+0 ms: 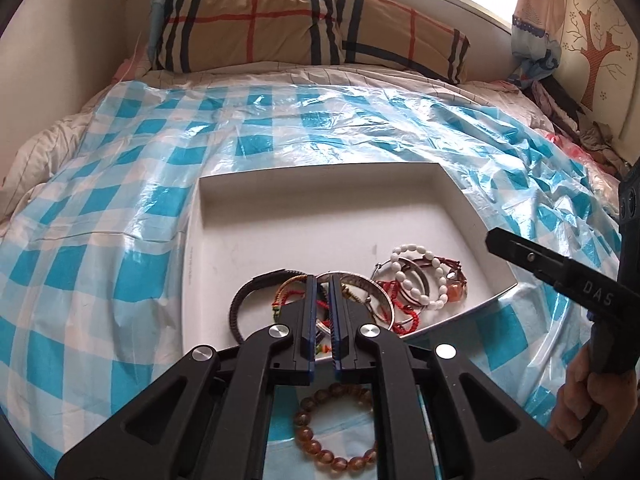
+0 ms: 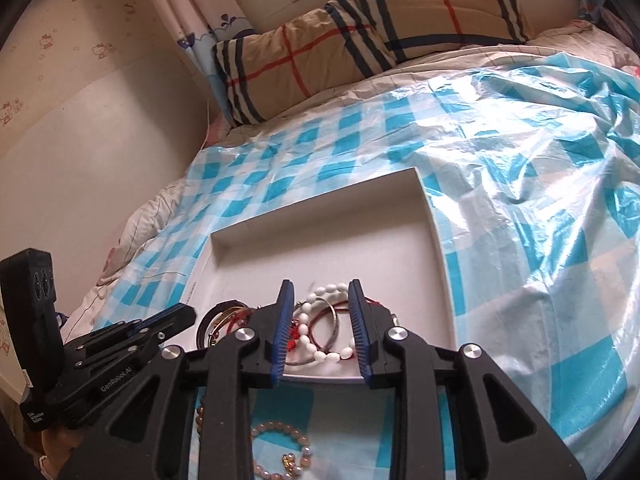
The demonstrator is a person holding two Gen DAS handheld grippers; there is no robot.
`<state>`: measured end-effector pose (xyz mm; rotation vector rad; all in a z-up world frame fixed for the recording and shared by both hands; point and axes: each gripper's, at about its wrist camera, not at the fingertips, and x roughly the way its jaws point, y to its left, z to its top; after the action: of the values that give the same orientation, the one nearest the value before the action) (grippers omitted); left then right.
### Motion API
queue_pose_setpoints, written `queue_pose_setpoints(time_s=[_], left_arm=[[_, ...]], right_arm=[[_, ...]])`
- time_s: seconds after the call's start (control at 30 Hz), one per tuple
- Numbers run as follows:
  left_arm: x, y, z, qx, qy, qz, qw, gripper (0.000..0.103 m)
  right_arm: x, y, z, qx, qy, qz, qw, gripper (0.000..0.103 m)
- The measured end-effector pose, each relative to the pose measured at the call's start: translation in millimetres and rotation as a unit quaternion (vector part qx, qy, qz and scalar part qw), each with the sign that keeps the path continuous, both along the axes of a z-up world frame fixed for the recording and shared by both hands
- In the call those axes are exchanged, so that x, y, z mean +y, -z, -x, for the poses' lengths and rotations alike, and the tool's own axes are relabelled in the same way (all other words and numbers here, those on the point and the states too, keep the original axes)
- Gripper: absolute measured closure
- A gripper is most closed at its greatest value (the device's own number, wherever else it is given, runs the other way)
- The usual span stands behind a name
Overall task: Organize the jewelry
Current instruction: 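Open both grippers to drop the bracelets into the white tray, then move the left gripper to the brown bead bracelet while the right approaches the pink bead bracelet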
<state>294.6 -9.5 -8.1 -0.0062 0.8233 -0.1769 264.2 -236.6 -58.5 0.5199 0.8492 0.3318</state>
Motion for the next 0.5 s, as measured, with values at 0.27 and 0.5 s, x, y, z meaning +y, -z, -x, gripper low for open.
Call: queue_pose_setpoints(time_s=[0.27,0.5], left_arm=[[37.9,7.8,52.7,0.013,-0.033,0.016,0.9992,0.077],[31.8,38.0,63.7,0.054,-0.01,0.007,0.9985,0.068]], right_arm=[[10.6,3.3,48.2,0.026,-0.057,0.014,0.998,0.071],[47.5,21.4,52.8,0.056,-0.114,0.029,0.992,0.071]])
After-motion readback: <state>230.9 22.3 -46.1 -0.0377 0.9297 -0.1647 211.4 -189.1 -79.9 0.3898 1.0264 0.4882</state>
